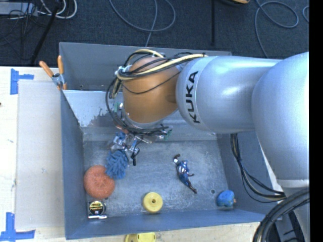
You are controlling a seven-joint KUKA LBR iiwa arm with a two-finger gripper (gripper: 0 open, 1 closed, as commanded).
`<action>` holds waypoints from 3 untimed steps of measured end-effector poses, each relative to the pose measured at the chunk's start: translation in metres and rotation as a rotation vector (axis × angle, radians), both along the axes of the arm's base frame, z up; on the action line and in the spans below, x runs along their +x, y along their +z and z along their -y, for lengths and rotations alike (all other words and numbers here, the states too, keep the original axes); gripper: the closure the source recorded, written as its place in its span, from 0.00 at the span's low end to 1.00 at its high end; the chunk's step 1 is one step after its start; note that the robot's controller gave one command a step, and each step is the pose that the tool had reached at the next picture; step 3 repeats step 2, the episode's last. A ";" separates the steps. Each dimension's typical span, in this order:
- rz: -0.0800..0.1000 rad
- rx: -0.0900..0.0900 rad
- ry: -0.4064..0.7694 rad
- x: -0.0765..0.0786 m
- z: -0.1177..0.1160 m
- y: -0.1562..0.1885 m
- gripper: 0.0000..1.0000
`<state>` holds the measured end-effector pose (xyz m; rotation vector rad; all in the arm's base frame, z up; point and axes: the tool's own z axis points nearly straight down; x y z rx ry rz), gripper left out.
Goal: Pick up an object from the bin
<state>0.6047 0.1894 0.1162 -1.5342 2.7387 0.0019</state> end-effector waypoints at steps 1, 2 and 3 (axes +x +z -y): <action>0.000 0.000 -0.001 0.000 0.000 0.008 1.00; 0.001 0.000 -0.002 0.000 0.000 0.013 1.00; 0.001 0.000 -0.002 0.000 0.000 0.013 1.00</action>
Offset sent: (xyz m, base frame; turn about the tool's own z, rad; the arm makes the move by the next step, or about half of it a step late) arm 0.0001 0.0000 0.0223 0.0000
